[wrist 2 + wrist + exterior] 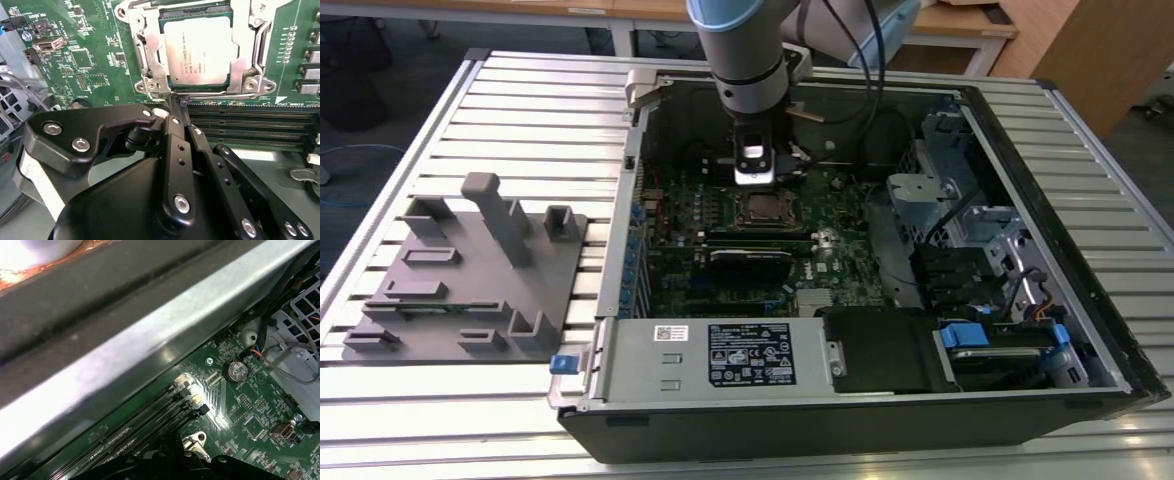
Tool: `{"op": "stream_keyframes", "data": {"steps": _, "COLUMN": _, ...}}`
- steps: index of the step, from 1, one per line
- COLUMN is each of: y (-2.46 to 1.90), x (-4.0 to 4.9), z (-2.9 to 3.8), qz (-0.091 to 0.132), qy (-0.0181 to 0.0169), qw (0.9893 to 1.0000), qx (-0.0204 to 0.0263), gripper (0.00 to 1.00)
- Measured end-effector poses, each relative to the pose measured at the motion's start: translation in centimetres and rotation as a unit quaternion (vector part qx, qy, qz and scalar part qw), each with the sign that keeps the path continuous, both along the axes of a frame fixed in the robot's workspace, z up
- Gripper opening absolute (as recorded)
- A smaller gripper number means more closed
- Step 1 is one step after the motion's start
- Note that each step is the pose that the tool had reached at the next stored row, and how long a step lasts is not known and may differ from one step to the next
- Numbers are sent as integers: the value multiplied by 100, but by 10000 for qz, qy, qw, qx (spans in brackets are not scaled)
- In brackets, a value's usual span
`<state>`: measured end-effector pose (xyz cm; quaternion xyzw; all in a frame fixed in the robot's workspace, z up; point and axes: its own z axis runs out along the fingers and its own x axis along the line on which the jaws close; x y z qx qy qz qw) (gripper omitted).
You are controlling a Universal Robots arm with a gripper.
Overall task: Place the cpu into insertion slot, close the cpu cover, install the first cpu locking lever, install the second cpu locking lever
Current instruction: 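Install the first cpu locking lever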
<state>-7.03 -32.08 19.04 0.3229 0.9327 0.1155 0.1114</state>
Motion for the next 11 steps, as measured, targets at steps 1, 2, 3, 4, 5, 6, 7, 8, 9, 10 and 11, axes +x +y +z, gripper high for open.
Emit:
{"op": "stream_keyframes", "data": {"steps": 1, "y": 0, "x": 7, "z": 0, "qz": 0, "qy": 0, "qw": 10000, "qx": 0, "gripper": 10}}
{"op": "stream_keyframes", "data": {"steps": 2, "y": 0, "x": 14, "z": -1, "qz": 0, "qy": 0, "qw": 10000, "qx": 0, "gripper": 10}}
{"op": "stream_keyframes", "data": {"steps": 3, "y": 0, "x": 21, "z": -1, "qz": 0, "qy": 0, "qw": 10000, "qx": 0, "gripper": 10}}
{"op": "stream_keyframes", "data": {"steps": 4, "y": 0, "x": 26, "z": -2, "qz": 0, "qy": 0, "qw": 10000, "qx": 0, "gripper": 10}}
{"op": "stream_keyframes", "data": {"steps": 5, "y": 0, "x": 31, "z": -4, "qz": 0, "qy": 1, "qw": 10000, "qx": 0, "gripper": 10}}
{"op": "stream_keyframes", "data": {"steps": 6, "y": 0, "x": 35, "z": -6, "qz": 0, "qy": 0, "qw": 10000, "qx": -2, "gripper": 10}}
{"op": "stream_keyframes", "data": {"steps": 7, "y": 2, "x": 40, "z": -15, "qz": 0, "qy": -5, "qw": 10000, "qx": 6, "gripper": 10}}
{"op": "stream_keyframes", "data": {"steps": 8, "y": 1, "x": 41, "z": -16, "qz": 0, "qy": -3, "qw": 10000, "qx": 3, "gripper": 10}}
{"op": "stream_keyframes", "data": {"steps": 9, "y": 0, "x": 41, "z": -15, "qz": 0, "qy": 0, "qw": 10000, "qx": 1, "gripper": 10}}
{"op": "stream_keyframes", "data": {"steps": 10, "y": 0, "x": 41, "z": -14, "qz": -1, "qy": 0, "qw": 10000, "qx": 0, "gripper": 10}}
{"op": "stream_keyframes", "data": {"steps": 11, "y": 0, "x": 41, "z": -14, "qz": -1, "qy": 0, "qw": 10000, "qx": 2, "gripper": 10}}
